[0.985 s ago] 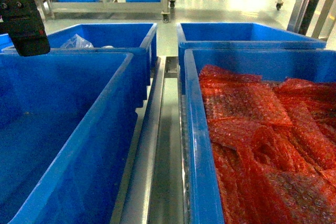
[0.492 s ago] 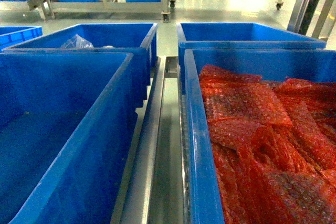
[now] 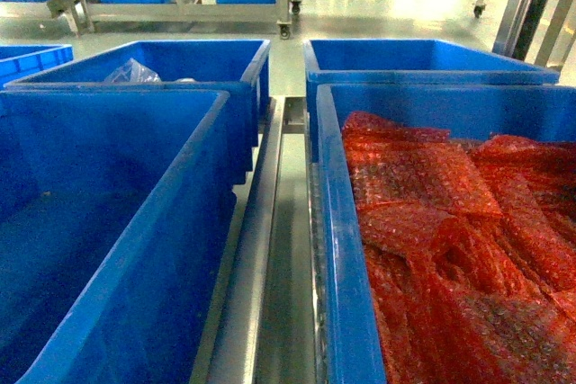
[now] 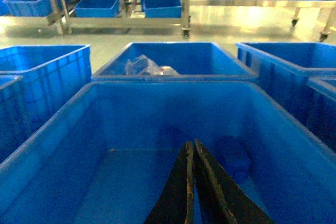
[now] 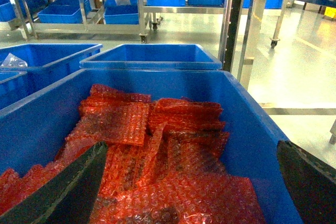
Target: Pick blue part to blue bin on bottom shelf
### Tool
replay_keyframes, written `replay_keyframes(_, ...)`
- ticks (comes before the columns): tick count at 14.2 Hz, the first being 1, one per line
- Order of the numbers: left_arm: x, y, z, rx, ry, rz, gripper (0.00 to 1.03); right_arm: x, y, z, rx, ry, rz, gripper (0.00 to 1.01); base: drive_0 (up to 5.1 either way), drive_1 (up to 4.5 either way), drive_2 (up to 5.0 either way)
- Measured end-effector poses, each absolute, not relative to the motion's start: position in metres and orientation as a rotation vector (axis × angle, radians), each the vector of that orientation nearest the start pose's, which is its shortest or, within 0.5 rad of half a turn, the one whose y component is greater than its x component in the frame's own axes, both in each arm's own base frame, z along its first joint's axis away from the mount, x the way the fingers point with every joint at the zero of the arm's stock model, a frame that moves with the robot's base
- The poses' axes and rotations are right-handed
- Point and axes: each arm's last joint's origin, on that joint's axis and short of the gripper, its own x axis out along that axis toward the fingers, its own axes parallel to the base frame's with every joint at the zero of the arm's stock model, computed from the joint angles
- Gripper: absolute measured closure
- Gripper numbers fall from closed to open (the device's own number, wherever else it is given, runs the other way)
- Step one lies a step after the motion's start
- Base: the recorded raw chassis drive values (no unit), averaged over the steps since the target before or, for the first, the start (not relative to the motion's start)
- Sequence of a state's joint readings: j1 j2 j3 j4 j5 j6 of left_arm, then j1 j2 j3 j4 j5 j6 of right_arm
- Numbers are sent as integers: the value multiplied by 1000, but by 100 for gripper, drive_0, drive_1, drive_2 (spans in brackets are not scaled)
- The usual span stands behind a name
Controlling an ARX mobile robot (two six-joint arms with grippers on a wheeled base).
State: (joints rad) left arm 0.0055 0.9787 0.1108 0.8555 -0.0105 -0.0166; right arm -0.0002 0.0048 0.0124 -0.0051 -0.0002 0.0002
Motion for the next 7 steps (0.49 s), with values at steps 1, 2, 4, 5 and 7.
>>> replay_keyframes(1,168,0,170,-16,-27,4,101,97,0,167,0,-3,0,3,0,0,0)
replay_keyframes(2,163,0,162,-15,22,0,101,97,0,167,0,-3,0,3,0,0,0)
replay_keyframes(4,148,0,164,-15,7,0,101,97,0,167,0,-2,0,3,0,0,0)
replay_keyframes(5,144,0,163,-15,16,0,101,97,0,167,0,-2,0,3,0,0,0)
replay_keyframes(7,137,0,165,-15,7,0,101,97,0,167,0,-2,0,3,0,0,0)
